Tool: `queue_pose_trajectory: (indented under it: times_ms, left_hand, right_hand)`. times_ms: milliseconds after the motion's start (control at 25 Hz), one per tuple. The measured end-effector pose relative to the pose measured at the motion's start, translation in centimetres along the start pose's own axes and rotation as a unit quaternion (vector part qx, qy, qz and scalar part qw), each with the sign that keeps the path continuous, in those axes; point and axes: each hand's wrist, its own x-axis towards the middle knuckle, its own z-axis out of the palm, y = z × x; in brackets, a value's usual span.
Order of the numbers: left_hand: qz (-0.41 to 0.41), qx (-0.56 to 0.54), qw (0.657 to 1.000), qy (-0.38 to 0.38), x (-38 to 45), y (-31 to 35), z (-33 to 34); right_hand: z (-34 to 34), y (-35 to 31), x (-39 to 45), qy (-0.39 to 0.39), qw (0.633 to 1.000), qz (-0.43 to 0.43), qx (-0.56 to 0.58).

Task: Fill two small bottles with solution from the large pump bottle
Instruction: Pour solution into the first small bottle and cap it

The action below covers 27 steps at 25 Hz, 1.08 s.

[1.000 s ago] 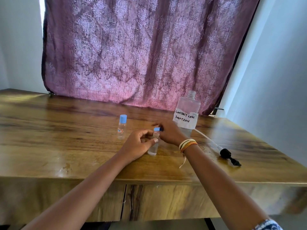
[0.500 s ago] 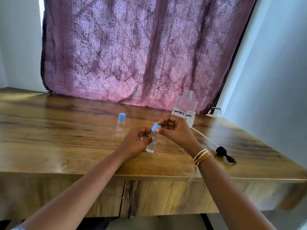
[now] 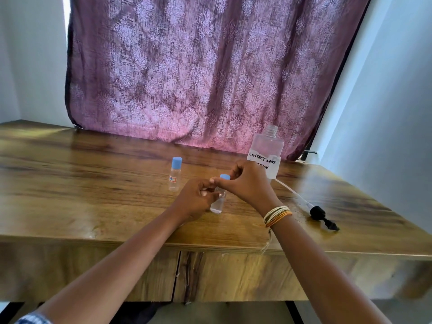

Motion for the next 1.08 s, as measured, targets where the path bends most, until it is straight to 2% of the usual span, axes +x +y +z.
queue_pose_trajectory:
  times_ms: [160,240,320,400,480,640,760,840,1080]
  left_hand:
    - [-0.003,0.001,1.000,0.010,-0.1,-0.1,0.1]
    - [-0.007,-0.010,1.000,0.009,0.0,-0.2,0.2]
    - [-0.018,-0.024,1.000,0.000,0.1,-0.3,0.3]
    - [-0.026,-0.036,0.999,-0.005,0.2,-0.3,0.3]
    - [-0.020,-0.025,0.999,-0.002,0.1,-0.3,0.2]
    - [-0.010,-0.006,1.000,0.003,0.1,-0.5,0.2]
    - [-0.024,-0.002,1.000,0.013,0.2,-0.6,0.2]
    - [-0.019,-0.007,1.000,0.010,0.2,-0.6,0.3]
    - [-0.037,-0.036,0.999,0.006,0.3,-1.0,0.3]
  right_hand:
    - [0.5,-1.0,-0.6,0.004,0.996,0.009,-0.094]
    - [-0.3,-1.1,-0.4,-0.066,0.998,0.016,-0.009]
    - [-1.4,-0.7,0.1,-0.164,0.978,-0.011,0.131]
    - [-2.2,-0.4,0.3,-0.210,0.962,-0.055,0.166]
    - [-2.4,-0.3,0.6,-0.200,0.968,-0.073,0.132]
    - [-1.9,-1.0,0.8,-0.109,0.992,-0.067,-0.007]
    - [-1.2,-1.7,1.0,-0.071,0.990,-0.084,-0.089]
    - [-1.4,-2.3,1.4,-0.098,0.986,-0.106,-0.083]
    - [-3.4,-2.4,2.4,-0.202,0.974,-0.094,-0.030]
